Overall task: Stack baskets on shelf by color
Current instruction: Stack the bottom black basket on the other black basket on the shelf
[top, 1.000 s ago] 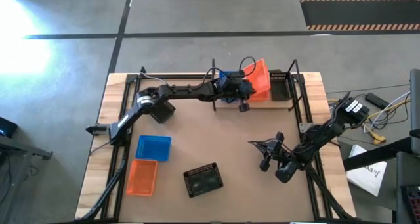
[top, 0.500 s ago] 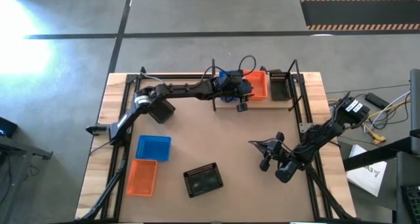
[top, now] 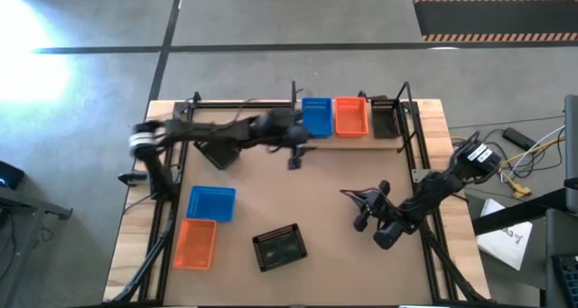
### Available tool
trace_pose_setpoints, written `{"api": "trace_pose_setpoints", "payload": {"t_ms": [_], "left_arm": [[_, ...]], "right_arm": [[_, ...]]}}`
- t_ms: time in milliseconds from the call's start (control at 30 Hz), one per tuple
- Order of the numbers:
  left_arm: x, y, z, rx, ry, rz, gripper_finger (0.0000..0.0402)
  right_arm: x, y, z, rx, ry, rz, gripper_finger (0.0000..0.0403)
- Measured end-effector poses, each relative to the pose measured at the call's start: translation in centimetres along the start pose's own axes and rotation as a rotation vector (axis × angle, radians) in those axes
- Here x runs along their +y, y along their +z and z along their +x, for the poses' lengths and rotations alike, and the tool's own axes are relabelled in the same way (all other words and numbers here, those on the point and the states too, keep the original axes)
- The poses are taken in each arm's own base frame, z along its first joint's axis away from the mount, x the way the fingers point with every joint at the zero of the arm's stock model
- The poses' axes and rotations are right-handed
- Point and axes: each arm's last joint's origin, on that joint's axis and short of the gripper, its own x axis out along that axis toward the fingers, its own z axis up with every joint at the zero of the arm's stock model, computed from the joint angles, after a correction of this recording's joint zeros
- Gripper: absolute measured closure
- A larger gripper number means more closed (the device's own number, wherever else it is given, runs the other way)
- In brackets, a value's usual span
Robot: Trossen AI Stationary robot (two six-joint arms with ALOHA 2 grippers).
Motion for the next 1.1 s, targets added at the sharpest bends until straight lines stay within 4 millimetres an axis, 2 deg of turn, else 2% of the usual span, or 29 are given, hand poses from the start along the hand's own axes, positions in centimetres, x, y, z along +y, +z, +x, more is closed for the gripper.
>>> {"api": "trace_pose_setpoints", "payload": {"t_ms": [133,267,400,500,600,733,867,967,1100], "left_arm": [[-3.6,-2.2,-4.8,-0.066,-0.002,0.000,0.0269],[-6.4,-4.3,-9.4,-0.079,0.112,-0.067,0.0269],[-9.7,-7.9,-12.3,-0.024,0.173,-0.240,0.0269],[-12.3,-9.6,-14.0,-0.043,0.142,-0.354,0.0269],[-14.5,-11.2,-14.9,-0.049,0.147,-0.431,0.0269],[-16.4,-12.3,-15.3,-0.074,0.168,-0.504,0.0269],[-17.5,-13.2,-14.7,-0.077,0.184,-0.541,0.0269],[-18.1,-13.7,-13.8,-0.084,0.181,-0.554,0.0269],[-18.8,-14.5,-12.4,-0.055,0.190,-0.523,0.0269]], "right_arm": [[0.7,-0.2,0.9,-0.019,0.008,0.017,0.0348],[2.0,0.2,1.8,-0.037,0.064,-0.021,0.0346],[3.7,1.5,2.6,0.005,0.161,-0.093,0.0318],[5.3,3.7,3.0,0.072,0.376,-0.228,0.0284],[7.1,6.3,2.6,0.043,0.610,-0.460,0.0251],[8.7,9.2,1.6,-0.011,0.752,-0.913,0.0221],[9.9,11.3,1.3,-0.009,0.762,-1.260,0.0208],[11.0,12.0,1.6,-0.061,0.771,-1.439,0.0209],[12.5,12.6,2.9,-0.129,0.774,-1.603,0.0219]]}}
